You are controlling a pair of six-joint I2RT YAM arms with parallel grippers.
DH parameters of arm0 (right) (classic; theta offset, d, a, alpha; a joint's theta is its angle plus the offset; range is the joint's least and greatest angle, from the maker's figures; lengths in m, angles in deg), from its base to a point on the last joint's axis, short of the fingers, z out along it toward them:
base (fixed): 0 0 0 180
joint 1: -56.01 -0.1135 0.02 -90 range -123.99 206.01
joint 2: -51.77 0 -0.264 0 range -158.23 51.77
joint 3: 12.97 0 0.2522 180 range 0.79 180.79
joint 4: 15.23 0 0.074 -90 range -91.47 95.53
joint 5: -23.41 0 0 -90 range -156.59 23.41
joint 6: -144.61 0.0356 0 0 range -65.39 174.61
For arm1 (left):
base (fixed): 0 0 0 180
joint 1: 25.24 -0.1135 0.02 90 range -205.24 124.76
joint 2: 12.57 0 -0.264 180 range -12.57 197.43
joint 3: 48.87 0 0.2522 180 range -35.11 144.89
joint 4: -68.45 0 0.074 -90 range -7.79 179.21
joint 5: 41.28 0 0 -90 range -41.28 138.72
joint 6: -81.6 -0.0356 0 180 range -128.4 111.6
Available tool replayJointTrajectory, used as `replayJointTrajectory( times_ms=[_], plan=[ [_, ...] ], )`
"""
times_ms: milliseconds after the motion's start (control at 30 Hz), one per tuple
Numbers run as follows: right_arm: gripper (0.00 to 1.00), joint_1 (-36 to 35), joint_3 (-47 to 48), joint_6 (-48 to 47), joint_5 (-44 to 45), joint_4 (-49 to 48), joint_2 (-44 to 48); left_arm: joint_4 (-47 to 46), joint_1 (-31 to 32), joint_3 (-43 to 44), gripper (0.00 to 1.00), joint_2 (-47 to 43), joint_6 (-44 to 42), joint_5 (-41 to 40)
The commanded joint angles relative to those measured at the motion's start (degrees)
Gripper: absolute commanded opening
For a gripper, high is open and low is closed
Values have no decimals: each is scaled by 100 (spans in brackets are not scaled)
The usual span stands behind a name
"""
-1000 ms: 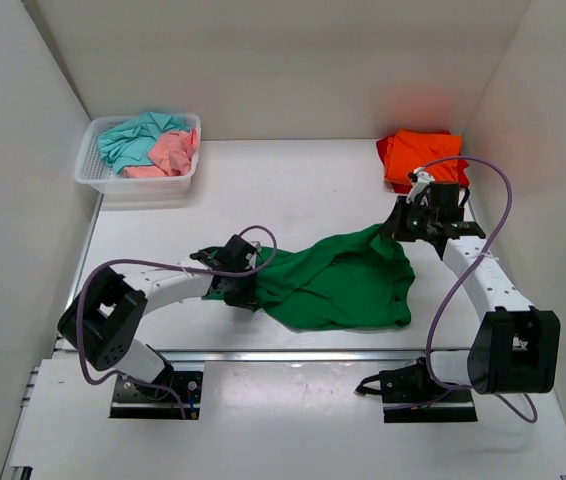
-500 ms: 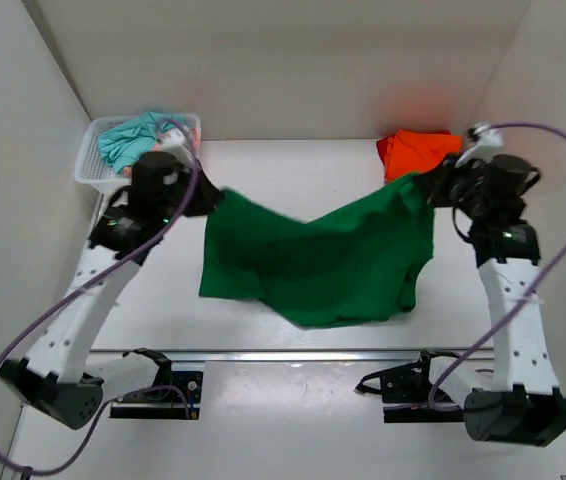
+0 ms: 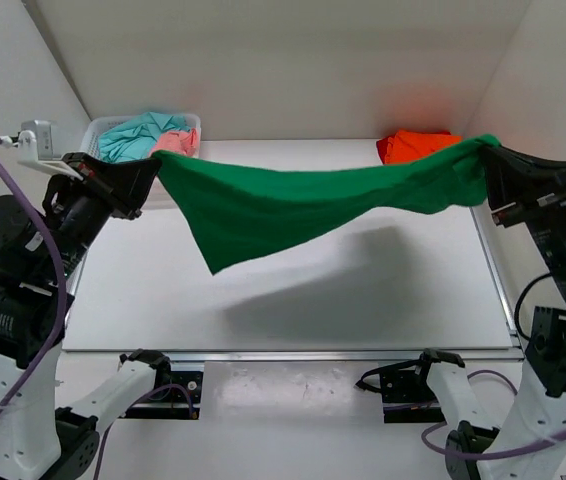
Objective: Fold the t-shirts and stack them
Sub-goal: Flatten out the tshirt
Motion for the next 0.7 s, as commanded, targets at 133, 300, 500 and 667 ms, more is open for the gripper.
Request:
replayJointTrajectory(
  times_ms=[133, 300, 500, 667],
  plan=[
    [0, -34, 649, 54, -26, 223, -162, 349, 10, 113, 0, 57, 52, 64],
    [0, -148, 291, 89, -209, -14, -707, 59, -16, -221, 0, 337, -36, -190],
    [0, -148, -851, 370, -868, -1121, -1655, -740, -332, -888, 0, 1066, -274, -192],
    [0, -491, -1328, 63, -413, -1763, -2912, -1733, -412, -1714, 0, 1900, -283, -314]
  ],
)
